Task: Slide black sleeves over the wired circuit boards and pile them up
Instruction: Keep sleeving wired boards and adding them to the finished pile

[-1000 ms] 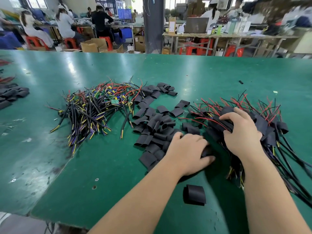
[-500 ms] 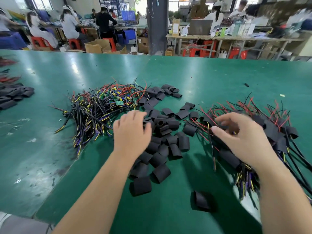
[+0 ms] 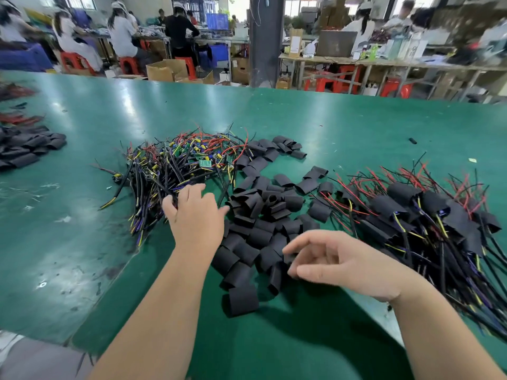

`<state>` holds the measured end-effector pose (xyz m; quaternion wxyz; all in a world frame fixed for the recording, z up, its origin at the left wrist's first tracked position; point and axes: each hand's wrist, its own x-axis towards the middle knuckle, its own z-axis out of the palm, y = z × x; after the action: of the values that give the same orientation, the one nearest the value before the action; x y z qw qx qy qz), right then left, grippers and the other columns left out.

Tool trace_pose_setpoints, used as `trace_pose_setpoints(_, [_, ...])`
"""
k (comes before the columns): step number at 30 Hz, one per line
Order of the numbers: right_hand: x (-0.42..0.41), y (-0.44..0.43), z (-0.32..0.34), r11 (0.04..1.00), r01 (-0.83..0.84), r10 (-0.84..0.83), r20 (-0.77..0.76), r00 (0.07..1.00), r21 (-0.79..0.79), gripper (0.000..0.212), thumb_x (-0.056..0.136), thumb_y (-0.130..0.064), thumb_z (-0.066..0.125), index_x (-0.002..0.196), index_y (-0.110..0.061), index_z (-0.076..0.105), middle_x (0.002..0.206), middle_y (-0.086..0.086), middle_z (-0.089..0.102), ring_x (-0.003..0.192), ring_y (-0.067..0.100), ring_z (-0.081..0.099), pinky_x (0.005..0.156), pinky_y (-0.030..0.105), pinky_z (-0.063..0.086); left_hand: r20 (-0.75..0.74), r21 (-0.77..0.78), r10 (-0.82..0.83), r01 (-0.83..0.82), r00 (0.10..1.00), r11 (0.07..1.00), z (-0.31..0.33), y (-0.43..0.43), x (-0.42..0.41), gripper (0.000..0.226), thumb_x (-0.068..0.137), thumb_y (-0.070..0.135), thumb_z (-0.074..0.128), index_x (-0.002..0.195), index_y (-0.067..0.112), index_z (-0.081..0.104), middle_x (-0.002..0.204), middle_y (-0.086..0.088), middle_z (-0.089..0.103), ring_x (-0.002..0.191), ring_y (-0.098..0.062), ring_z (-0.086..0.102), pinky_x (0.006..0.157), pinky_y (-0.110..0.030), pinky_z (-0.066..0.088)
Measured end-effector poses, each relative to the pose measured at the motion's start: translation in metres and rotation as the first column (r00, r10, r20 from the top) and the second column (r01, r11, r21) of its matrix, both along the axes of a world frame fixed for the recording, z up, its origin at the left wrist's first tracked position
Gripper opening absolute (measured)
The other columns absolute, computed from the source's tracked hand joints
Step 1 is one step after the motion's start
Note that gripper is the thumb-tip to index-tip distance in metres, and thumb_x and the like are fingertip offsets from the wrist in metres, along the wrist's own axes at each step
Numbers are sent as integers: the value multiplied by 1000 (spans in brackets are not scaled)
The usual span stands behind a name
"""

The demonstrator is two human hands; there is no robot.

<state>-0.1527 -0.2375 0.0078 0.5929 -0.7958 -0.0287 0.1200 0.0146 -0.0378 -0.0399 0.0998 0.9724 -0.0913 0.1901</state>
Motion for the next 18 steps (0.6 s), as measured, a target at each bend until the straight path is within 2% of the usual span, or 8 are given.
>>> trace_pose_setpoints(2, [3,2,-3,994,111,-111,90,990,15,21,84,-17,72,104,-22,67,92,11,73,86,27,68,75,27,51,-46,95,22,-17,999,995,1,-6,0,32,91,50,53,100,24,69,122,4,57,123,-23,40,101,-45,7])
trace_pose_setpoints(5, [7,4,-7,969,243,-246,154,957,35,16,87,-8,69,100,-18,68,86,9,73,76,20,69,70,24,51,-28,111,73,-70,997,991,9,-11,0,23,89,38,55,75,25,67,74,7,59,97,-23,43,84,-40,16])
trace_pose_setpoints(7, [9,5,-8,944,324,-331,175,927,68,14,88,-2,65,95,-13,68,80,9,73,67,17,67,65,19,49,-11,7,63,-63,998,998,10,-12,1,20,90,34,53,80,25,67,68,6,58,90,-23,45,78,-37,17])
trace_pose_setpoints(10, [12,4,-9,876,446,-475,163,865,184,15,89,5,58,89,-6,67,68,8,70,55,14,59,55,16,47,96,-318,35,-3,995,948,11,-8,-2,17,96,33,49,99,23,63,74,4,68,89,-21,54,82,-36,19])
trace_pose_setpoints(12, [13,1,-8,814,514,-560,132,818,270,17,91,8,54,87,-4,65,63,7,68,49,11,55,51,16,46,193,-506,42,63,980,861,13,-3,-8,12,96,32,51,94,23,59,72,9,70,88,-18,55,83,-35,20])
trace_pose_setpoints(14, [13,-3,-7,798,524,-574,110,811,298,18,92,7,52,88,-5,65,63,6,68,48,11,54,51,18,44,252,-650,-4,172,968,740,18,1,-15,9,96,27,52,87,26,54,70,17,68,75,-12,56,82,-35,28])
trace_pose_setpoints(17, [13,0,-7,843,407,-453,54,890,353,15,90,3,55,98,-4,66,74,10,70,53,14,56,55,22,42,241,-869,-326,353,914,346,25,0,-26,16,96,13,52,84,24,54,68,11,70,61,-3,57,62,-20,43])
trace_pose_setpoints(18, [13,3,-6,845,364,-407,30,913,393,19,86,-1,59,104,-3,65,78,12,71,54,15,57,55,22,42,242,-893,-410,367,879,260,27,-2,-29,17,96,9,52,84,21,55,67,7,70,61,-2,58,60,-17,44])
